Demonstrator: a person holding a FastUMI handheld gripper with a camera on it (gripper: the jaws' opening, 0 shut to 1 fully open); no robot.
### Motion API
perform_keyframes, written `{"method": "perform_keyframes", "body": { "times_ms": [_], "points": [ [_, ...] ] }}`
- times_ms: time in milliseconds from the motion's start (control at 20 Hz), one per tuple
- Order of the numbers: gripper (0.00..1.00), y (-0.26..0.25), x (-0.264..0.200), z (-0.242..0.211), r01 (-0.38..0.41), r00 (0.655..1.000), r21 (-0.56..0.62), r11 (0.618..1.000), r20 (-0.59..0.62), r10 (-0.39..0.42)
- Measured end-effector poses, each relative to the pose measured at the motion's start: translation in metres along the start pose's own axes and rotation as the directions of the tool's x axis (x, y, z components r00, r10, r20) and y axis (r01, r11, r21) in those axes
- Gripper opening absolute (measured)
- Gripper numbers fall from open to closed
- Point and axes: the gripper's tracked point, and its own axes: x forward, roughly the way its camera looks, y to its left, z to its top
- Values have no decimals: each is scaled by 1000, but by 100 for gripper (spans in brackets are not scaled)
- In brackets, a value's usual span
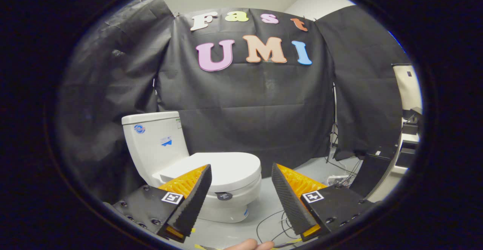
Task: Open the toilet lid.
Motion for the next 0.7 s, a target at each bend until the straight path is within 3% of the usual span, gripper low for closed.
{"method": "perform_keyframes", "body": {
  "times_ms": [350, 700],
  "points": [
    [99, 5, 7, -4, -3, 1000, -2, 1000, -10, 3],
    [99, 22, 31, -27, -23, 999, 74, 997, -34, 25]
  ]
}}
